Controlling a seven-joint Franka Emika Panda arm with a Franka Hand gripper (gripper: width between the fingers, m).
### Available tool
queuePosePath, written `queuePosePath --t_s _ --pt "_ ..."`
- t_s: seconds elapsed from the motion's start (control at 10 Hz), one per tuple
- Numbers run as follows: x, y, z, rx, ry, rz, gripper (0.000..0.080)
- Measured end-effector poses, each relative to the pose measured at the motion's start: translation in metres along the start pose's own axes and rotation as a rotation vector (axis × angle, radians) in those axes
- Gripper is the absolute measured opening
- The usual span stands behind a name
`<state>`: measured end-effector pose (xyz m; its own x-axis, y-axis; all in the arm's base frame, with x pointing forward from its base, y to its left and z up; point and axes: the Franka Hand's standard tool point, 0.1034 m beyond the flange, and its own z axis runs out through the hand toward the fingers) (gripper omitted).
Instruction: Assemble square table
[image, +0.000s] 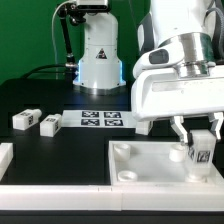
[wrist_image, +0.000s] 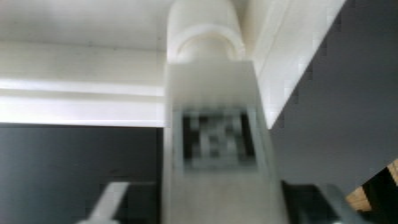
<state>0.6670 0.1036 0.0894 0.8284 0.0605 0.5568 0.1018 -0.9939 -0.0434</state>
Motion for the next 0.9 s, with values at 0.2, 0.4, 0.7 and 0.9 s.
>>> queuePosePath --t_s 0.2,0.4,0.7,0.9 --pt "-0.0001 0.0000 0.0000 0.000 0.000 0.000 0.0524" --pt "-0.0001 0.0000 0.0000 0.000 0.000 0.000 0.0644" --pt "-0.0001 0.0001 0.0000 0.000 0.000 0.000 0.0649" --pt "-0.0002 0.0001 0.0000 0.000 0.000 0.000 0.0649"
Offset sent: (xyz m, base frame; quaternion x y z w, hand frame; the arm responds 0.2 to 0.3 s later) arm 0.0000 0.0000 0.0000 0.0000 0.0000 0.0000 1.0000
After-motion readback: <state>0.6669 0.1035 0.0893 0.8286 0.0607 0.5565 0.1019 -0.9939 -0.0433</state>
